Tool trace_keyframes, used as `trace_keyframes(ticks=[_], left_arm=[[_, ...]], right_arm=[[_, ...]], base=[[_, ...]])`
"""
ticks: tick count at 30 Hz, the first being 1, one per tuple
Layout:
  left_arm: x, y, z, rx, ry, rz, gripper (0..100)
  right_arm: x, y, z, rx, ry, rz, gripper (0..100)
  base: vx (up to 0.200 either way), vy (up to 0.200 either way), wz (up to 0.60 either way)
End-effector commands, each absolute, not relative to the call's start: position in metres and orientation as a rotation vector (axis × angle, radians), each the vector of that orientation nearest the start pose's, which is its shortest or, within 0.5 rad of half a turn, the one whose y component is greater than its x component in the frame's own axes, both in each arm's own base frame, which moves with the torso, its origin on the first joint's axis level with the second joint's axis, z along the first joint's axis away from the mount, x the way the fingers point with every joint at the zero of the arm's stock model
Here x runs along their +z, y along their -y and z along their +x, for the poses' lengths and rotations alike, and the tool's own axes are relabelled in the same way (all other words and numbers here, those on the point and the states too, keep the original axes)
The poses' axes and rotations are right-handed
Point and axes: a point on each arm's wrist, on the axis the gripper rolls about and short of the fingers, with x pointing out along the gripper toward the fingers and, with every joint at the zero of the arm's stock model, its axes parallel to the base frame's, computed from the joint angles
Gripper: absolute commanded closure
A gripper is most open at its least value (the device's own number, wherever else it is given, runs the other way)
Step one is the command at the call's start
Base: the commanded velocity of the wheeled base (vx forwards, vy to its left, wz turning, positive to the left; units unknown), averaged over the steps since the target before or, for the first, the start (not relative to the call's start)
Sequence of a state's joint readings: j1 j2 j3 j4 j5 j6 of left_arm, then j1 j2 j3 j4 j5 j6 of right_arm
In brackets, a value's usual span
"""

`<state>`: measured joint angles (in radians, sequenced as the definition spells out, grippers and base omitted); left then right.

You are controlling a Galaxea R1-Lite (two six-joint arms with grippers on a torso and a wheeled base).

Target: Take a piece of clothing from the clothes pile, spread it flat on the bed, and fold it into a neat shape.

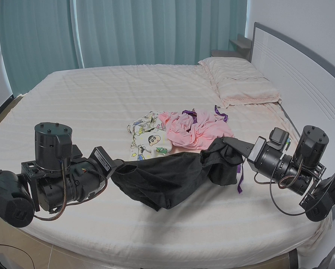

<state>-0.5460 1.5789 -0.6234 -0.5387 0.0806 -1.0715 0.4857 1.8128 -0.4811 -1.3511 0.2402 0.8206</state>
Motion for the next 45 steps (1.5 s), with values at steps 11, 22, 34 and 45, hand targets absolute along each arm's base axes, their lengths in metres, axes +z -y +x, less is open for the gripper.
trace_keyframes(ticks=[11, 22, 34, 45], left_arm=[[0.162, 0.124, 0.218, -0.186, -0.583, -0.919, 100], [0.165, 0.123, 0.220, -0.185, -0.566, -0.923, 100], [0.172, 0.117, 0.217, -0.185, -0.535, -0.938, 100], [0.176, 0.111, 0.217, -0.174, -0.508, -0.950, 100]], right_arm=[[0.148, -0.150, 0.247, 0.742, -0.269, 0.781, 100], [0.155, -0.157, 0.246, 0.774, -0.250, 0.782, 100], [0.158, -0.160, 0.246, 0.789, -0.240, 0.782, 100], [0.162, -0.167, 0.243, 0.820, -0.231, 0.782, 100]], base=[[0.000, 0.200, 0.00], [0.000, 0.200, 0.00], [0.000, 0.200, 0.00], [0.000, 0.200, 0.00]])
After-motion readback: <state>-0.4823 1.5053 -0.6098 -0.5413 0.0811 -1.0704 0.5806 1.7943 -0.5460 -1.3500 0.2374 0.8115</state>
